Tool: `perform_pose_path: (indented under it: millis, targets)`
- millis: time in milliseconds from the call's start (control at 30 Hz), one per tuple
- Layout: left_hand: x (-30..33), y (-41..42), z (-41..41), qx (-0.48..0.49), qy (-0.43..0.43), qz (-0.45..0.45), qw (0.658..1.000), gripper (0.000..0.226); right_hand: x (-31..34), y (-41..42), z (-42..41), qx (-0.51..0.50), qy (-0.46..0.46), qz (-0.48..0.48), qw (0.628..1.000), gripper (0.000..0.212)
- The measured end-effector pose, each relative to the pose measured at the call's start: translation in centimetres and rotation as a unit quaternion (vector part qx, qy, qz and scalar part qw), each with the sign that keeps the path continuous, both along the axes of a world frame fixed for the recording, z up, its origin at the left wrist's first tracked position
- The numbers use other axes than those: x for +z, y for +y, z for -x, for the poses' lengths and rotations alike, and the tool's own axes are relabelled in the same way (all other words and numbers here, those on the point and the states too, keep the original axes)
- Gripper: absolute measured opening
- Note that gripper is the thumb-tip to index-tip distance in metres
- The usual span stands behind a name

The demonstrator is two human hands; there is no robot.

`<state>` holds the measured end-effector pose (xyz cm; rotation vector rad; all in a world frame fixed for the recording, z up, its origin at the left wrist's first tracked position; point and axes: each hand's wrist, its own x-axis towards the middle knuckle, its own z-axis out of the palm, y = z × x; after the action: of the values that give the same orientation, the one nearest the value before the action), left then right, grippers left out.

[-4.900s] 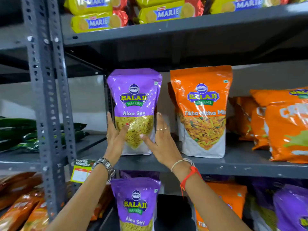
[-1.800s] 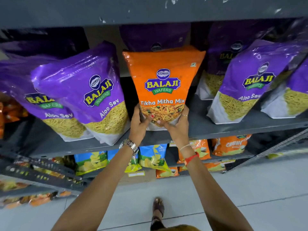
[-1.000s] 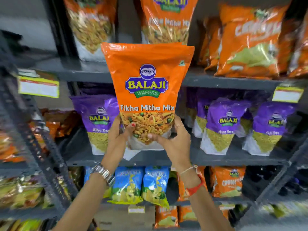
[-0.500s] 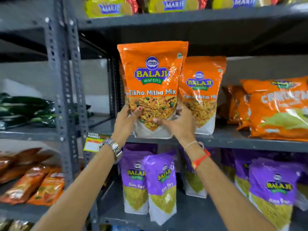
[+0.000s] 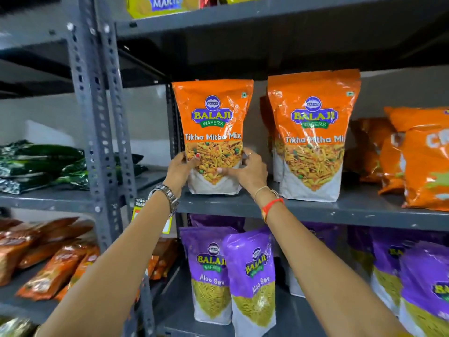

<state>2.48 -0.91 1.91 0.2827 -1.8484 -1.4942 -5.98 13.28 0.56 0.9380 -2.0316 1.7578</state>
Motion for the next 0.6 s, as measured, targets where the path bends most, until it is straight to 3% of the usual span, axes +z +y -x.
perform_pose_path:
  millis: [200, 467, 600]
  targets:
    - [-0.6, -1.3, 1.1, 0.041, -0.020, 0.016, 0.999, 0.052, -0.8, -1.8, 0.5, -0.006, -0.003, 0.008, 1.000, 0.063]
    - [-1.5, -1.2, 1.3, 0.057, 0.036, 0.059, 0.996, 0.042, -1.6, -0.7, -1.5, 0.012, -0.013, 0.046, 0.999, 0.081]
    - [-4.7, 0.7, -0.7, 0.176, 0.159, 0.084, 0.968, 0.041, -5.4, 2.7, -4.7, -0.009, 0.032, 0.168, 0.985, 0.053]
